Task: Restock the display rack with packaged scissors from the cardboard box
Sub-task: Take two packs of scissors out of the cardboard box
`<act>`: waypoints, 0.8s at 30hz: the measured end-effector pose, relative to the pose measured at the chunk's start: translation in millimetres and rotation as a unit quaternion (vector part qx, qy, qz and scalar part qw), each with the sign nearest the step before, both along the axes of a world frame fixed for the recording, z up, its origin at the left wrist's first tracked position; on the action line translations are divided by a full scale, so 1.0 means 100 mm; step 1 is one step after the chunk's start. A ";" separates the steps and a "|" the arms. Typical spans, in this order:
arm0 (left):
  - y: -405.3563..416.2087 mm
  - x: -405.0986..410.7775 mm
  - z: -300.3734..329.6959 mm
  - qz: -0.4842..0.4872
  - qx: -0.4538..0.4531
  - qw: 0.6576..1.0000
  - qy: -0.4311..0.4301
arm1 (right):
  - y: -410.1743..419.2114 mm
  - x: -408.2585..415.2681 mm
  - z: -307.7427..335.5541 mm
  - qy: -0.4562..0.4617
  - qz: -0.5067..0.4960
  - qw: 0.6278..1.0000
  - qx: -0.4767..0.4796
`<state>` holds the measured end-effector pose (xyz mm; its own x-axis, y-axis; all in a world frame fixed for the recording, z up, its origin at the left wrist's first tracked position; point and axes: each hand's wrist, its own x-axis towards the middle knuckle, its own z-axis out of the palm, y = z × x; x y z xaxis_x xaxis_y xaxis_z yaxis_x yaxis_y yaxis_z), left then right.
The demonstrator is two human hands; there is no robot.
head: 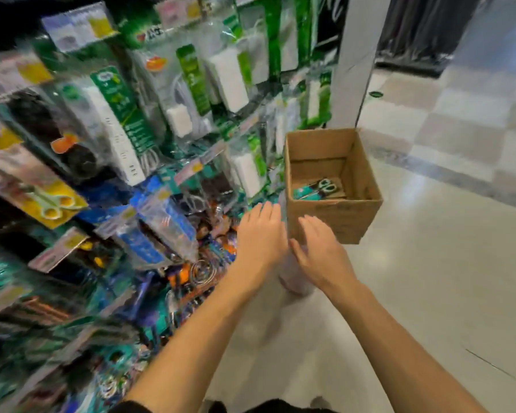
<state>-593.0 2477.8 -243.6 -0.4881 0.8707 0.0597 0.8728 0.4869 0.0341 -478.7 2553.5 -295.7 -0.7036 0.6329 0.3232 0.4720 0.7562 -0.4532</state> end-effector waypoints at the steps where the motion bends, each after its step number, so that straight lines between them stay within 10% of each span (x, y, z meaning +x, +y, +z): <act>1: 0.11 0.07 0.01 -0.001 -0.003 1.000 0.007 | 0.12 0.09 -0.01 -0.013 -0.002 1.000 -0.001; 24: 2.19 -0.11 -0.50 0.105 -0.104 0.987 -0.068 | 2.52 -0.36 0.03 -0.190 0.080 0.978 0.003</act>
<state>-604.4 2696.7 -294.1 -0.6500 0.7362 -0.1886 0.7464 0.6650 0.0236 -514.3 2805.1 -292.7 -0.8634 0.5040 0.0216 0.4814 0.8360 -0.2636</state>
